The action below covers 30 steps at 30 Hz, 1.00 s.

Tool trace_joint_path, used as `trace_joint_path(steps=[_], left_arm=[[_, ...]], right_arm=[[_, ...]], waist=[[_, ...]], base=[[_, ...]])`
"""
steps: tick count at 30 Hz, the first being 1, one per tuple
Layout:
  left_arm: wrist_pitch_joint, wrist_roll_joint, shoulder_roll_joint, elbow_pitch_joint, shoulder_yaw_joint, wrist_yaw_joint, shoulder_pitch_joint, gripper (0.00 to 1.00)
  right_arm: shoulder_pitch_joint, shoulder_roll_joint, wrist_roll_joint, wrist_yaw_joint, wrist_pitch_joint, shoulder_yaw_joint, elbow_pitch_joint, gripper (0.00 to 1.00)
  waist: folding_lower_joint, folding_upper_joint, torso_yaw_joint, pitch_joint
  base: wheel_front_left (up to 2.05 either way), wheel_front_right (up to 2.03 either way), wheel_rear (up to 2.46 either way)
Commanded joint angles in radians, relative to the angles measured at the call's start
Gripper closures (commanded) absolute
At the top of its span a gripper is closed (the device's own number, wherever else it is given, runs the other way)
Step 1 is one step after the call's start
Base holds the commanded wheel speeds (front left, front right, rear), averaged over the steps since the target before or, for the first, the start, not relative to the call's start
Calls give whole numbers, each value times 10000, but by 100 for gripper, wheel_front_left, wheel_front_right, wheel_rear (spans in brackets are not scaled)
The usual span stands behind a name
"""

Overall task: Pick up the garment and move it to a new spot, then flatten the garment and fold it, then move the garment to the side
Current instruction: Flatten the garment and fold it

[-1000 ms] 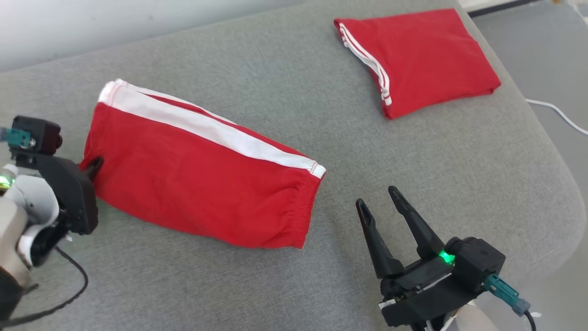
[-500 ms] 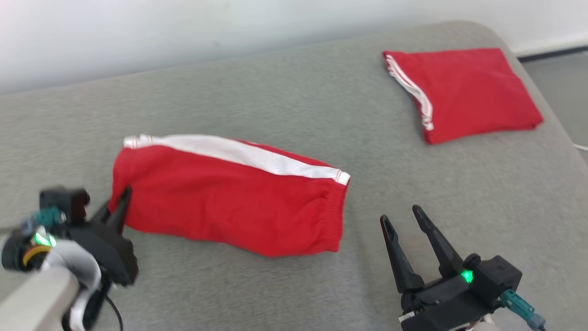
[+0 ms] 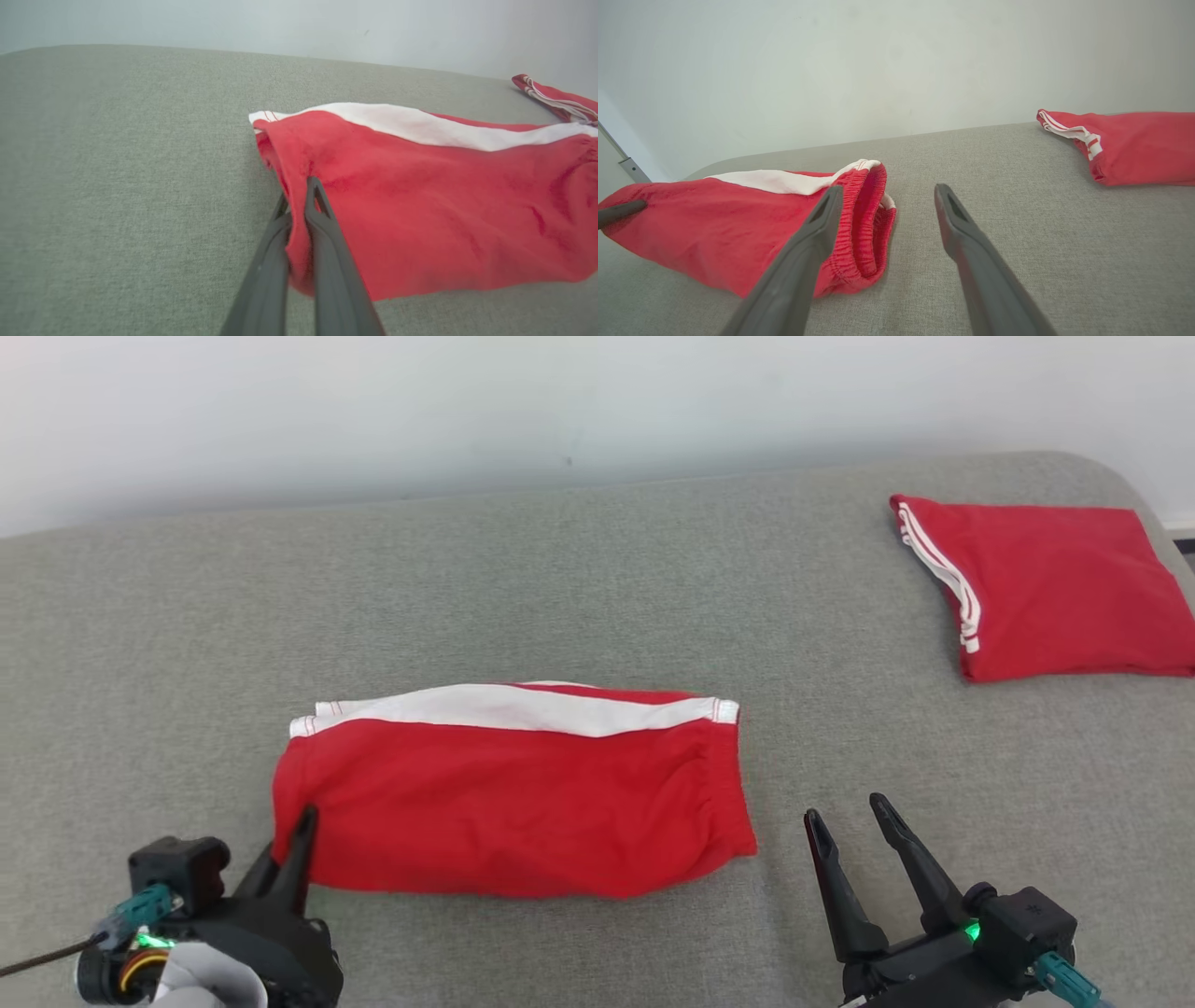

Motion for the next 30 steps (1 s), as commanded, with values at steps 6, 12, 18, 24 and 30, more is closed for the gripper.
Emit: trace_joint_path(steps=[6, 12, 18, 24, 30], left_arm=[[-529, 1268, -699, -239, 1651, 555, 482, 0], [-522, 3557, -1551, -1283, 3940, 600, 1736, 0], [-523, 5288, -2382, -2055, 5547, 293, 2833, 0], [-526, 6721, -2943, -2239, 6385, -115, 3694, 0], [-526, 7672, -3145, -1977, 6818, -275, 4480, 0]], right_arm=[[-20, 173, -183, -23, -40, -290, -41, 0], [131, 287, -275, -23, -40, -545, -168, 0], [156, 398, -345, -23, -40, -797, -197, 0], [247, 625, -432, -23, -40, -1208, -205, 0], [515, 800, -656, -23, -40, -1439, -39, 0]], waist=[[0, 1, 188, -161], [0, 1, 278, -223], [0, 1, 411, -347], [0, 1, 508, -590], [0, 1, 482, -1096]], base=[[0, 0, 0], [0, 0, 0], [0, 0, 0], [0, 0, 0], [0, 0, 0]])
